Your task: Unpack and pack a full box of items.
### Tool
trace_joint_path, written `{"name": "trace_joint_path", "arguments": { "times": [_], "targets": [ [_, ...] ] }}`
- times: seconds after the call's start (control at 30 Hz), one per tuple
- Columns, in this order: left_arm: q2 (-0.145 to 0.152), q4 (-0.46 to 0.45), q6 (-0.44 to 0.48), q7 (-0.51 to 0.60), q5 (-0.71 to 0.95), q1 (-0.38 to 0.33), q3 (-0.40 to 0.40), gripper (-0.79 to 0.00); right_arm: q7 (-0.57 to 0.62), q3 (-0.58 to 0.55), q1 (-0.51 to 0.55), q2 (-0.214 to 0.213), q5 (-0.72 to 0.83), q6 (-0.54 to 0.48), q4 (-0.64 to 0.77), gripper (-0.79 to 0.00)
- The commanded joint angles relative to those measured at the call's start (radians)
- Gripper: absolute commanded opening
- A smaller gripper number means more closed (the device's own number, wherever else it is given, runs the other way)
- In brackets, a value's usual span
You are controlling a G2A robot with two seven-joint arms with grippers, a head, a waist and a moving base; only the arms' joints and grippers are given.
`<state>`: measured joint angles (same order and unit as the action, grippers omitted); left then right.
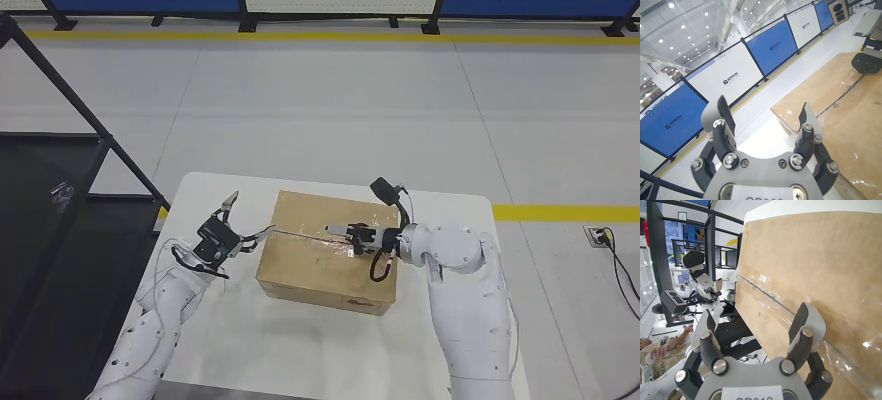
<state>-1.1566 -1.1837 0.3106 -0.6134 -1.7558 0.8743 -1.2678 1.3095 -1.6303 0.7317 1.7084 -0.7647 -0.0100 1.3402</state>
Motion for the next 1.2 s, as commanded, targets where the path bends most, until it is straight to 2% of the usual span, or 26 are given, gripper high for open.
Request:
{"name": "trace_joint_path", "arguments": {
  "times": [0.0, 0.17, 0.37, 0.7, 1.17],
  "targets": [
    [0.000, -0.002, 0.001, -0.002, 0.000, 0.001, 0.002, -0.052, -0.008, 0.001, 0.023, -0.006, -0.017, 0.025, 0.045, 0.000],
    [0.002, -0.007, 0.004, -0.006, -0.001, 0.005, 0.002, -0.052, -0.045, 0.001, 0.070, -0.022, -0.084, 0.083, 0.130, 0.000],
    [0.006, -0.016, 0.011, -0.008, -0.006, 0.015, -0.006, -0.049, -0.100, -0.011, 0.116, -0.037, -0.073, 0.104, 0.196, 0.000],
    [0.010, -0.032, 0.015, -0.004, -0.006, 0.027, -0.011, -0.049, -0.139, -0.042, 0.093, -0.067, -0.046, 0.114, 0.139, 0.000],
    [0.015, -0.049, 0.017, 0.006, -0.007, 0.036, -0.014, -0.046, -0.159, -0.065, 0.115, -0.105, 0.025, 0.114, 0.137, 0.000]
  ]
}}
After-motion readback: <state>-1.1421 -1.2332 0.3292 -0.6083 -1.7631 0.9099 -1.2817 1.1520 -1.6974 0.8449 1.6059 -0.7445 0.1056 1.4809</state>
